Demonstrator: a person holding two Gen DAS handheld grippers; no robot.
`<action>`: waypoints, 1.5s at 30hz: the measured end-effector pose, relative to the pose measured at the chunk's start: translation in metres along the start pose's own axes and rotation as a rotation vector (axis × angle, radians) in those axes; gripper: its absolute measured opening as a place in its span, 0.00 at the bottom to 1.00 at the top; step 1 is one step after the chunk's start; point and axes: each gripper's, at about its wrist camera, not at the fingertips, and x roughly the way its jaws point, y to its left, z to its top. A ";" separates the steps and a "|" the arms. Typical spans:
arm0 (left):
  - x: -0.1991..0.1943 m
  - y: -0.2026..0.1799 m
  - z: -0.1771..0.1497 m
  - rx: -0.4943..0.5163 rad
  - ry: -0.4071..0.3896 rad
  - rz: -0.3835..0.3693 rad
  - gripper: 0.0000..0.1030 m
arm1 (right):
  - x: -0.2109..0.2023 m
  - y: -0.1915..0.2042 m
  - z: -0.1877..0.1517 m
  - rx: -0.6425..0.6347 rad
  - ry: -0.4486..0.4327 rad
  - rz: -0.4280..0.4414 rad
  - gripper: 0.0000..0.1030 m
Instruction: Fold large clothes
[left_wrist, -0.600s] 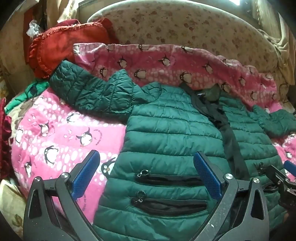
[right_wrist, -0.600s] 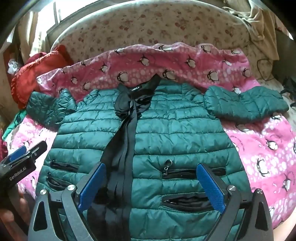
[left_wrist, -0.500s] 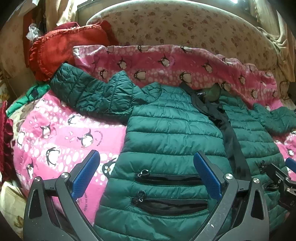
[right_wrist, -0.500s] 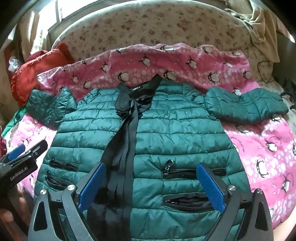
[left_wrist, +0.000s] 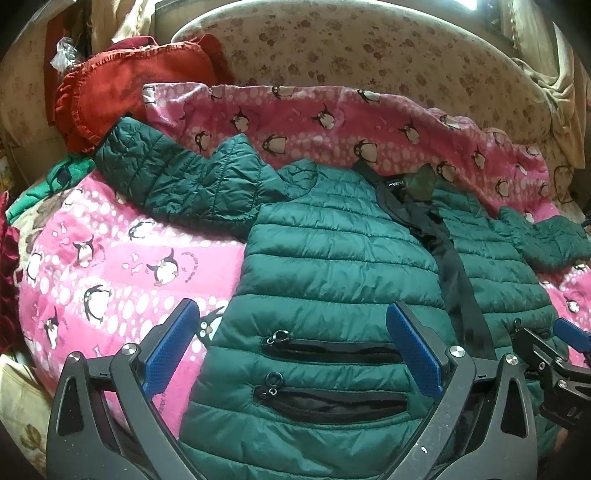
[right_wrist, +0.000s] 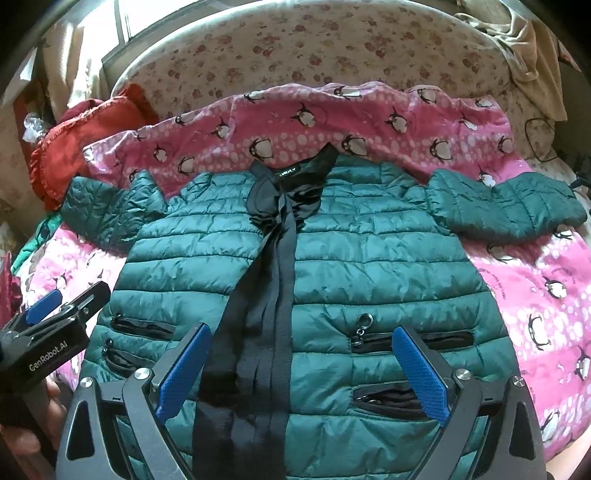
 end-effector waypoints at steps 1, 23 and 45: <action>0.005 0.001 0.000 -0.008 0.031 0.002 0.99 | 0.001 0.000 0.000 0.002 0.008 -0.005 0.95; 0.009 -0.009 -0.008 0.019 -0.007 0.017 0.99 | 0.001 0.000 0.000 -0.008 0.006 -0.048 0.95; 0.012 -0.009 -0.012 0.021 0.003 0.015 0.99 | 0.008 0.001 0.004 0.017 0.018 -0.014 0.93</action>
